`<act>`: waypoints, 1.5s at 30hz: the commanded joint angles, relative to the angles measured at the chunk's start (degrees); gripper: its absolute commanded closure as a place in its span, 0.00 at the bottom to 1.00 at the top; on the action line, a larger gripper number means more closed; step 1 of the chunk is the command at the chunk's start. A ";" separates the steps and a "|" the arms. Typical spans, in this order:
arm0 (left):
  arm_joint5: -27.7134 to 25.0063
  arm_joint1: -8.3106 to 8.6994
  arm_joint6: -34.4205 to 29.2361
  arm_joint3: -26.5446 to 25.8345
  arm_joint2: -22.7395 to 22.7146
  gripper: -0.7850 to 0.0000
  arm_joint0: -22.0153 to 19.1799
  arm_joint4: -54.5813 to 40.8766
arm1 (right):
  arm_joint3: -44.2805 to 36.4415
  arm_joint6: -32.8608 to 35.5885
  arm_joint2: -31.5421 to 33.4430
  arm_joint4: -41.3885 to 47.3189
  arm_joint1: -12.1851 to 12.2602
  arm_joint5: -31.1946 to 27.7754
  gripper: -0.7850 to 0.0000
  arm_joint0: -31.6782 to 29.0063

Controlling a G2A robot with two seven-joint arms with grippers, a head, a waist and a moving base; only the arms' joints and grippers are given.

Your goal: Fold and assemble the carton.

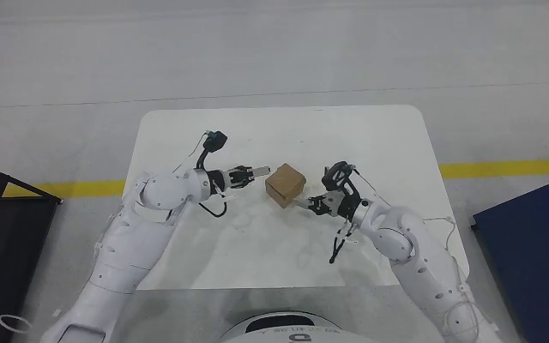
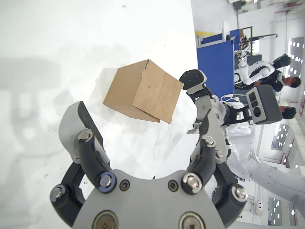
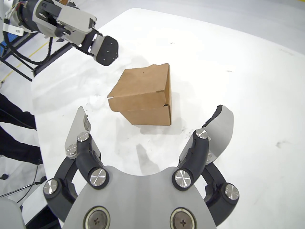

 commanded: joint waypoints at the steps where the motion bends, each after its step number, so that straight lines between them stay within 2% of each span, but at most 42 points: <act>1: -0.87 0.51 0.82 -0.64 -2.58 0.00 2.60 -0.01 | -2.45 0.74 -2.56 -20.98 0.06 2.28 0.00 0.92; 3: -1.60 1.06 1.29 -1.62 -5.17 0.00 5.31 -0.03 | -4.44 1.30 -5.38 -31.02 0.07 3.27 0.00 1.58; 5: -2.40 1.48 2.08 -2.90 -7.62 0.00 7.94 -0.68 | -5.69 2.54 -7.90 -37.70 0.06 2.16 0.13 2.32; 7: -3.12 1.82 3.04 -4.23 -9.68 0.00 10.44 -1.23 | -6.13 5.36 -9.61 -43.12 0.02 0.97 0.16 3.55; 11: -4.42 2.34 4.81 -7.00 -13.28 0.00 14.77 -2.20 | -6.40 8.86 -11.42 -43.79 -0.40 -2.73 0.11 6.42; 12: -4.59 2.46 5.13 -7.59 -14.05 0.00 15.70 -2.27 | -6.33 9.44 -11.78 -44.02 -0.51 -3.29 0.12 7.17; 18: -5.49 2.88 6.51 -10.05 -16.77 0.00 20.12 -2.89 | -4.03 13.23 -14.27 -45.11 -1.29 -7.54 0.31 12.01; 21: -5.54 2.99 6.82 -10.53 -17.12 0.00 21.33 -2.68 | -3.04 15.49 -15.99 -44.41 -1.74 -11.56 0.38 14.40; 23: -5.62 3.04 6.87 -10.64 -17.12 0.00 21.70 -2.73 | -2.71 16.53 -17.08 -43.37 -2.10 -13.49 0.46 15.76; 25: -5.61 3.06 7.02 -10.68 -17.01 0.00 21.80 -2.86 | -2.61 17.72 -18.06 -42.50 -2.44 -15.05 0.41 16.96; 30: -5.86 3.11 7.32 -10.57 -16.60 0.00 21.74 -3.18 | -3.17 18.56 -19.17 -37.77 -2.99 -19.41 0.44 18.70; 34: -6.33 3.23 7.48 -10.26 -17.09 0.00 22.01 -3.60 | -4.23 18.11 -17.83 -34.36 -2.88 -21.74 0.36 19.11; 36: -6.69 3.32 7.39 -10.13 -17.44 0.00 22.32 -3.69 | -4.19 19.40 -17.53 -35.45 -2.84 -21.74 0.35 19.75; 41: -7.46 3.51 7.90 -10.50 -18.43 0.00 23.25 -3.78 | -1.87 20.42 -20.78 -37.53 -3.58 -22.98 0.36 22.57; 45: -8.27 3.62 8.91 -10.89 -19.20 0.00 24.26 -3.60 | 0.39 21.23 -22.56 -36.10 -4.48 -23.80 0.43 25.89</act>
